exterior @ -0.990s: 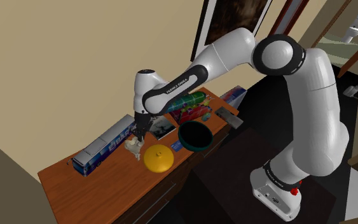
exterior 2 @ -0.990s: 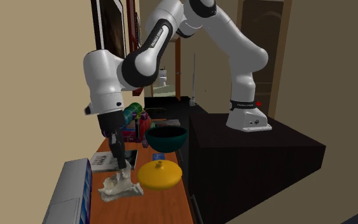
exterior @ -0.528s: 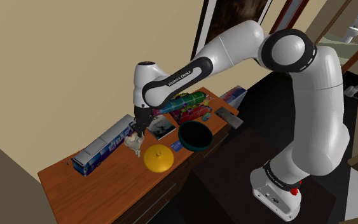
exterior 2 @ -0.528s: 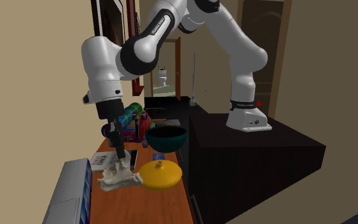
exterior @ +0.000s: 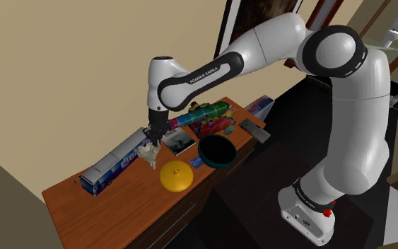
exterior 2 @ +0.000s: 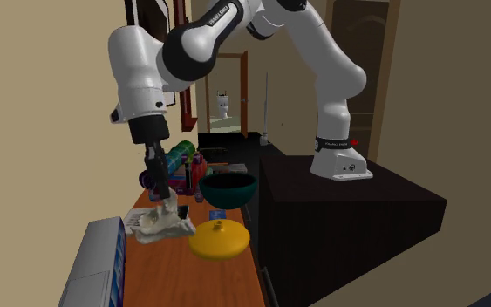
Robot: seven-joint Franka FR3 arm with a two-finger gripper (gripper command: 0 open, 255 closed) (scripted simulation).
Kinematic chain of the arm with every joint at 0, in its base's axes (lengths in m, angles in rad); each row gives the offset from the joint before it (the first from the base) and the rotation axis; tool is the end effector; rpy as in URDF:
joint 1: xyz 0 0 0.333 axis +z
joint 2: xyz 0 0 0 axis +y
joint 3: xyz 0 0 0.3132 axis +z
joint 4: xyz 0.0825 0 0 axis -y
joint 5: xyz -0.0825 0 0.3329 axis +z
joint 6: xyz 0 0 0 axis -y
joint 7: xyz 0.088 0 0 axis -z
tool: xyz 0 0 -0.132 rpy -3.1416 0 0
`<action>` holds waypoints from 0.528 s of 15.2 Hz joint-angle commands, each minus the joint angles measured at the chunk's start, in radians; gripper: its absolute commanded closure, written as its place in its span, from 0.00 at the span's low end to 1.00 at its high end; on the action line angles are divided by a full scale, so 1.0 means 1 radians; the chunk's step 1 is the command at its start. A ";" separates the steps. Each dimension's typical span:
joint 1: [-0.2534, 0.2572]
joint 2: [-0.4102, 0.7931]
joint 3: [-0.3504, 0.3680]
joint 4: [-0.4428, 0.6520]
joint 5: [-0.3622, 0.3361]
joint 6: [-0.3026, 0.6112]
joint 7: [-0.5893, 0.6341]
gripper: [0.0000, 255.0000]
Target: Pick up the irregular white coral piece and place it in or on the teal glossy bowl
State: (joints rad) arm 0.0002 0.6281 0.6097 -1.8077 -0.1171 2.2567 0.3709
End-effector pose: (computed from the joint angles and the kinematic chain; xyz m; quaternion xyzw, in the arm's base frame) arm 0.5133 0.3175 0.2504 -0.9843 -0.1169 0.0876 0.0994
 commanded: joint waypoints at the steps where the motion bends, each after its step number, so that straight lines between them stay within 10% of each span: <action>1: -0.007 -0.018 0.008 -0.002 0.009 -0.015 -0.002 1.00; 8: -0.027 -0.077 0.034 0.012 0.038 -0.083 -0.006 1.00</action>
State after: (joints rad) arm -0.0227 0.5616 0.6393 -1.7976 -0.0842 2.1851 0.3665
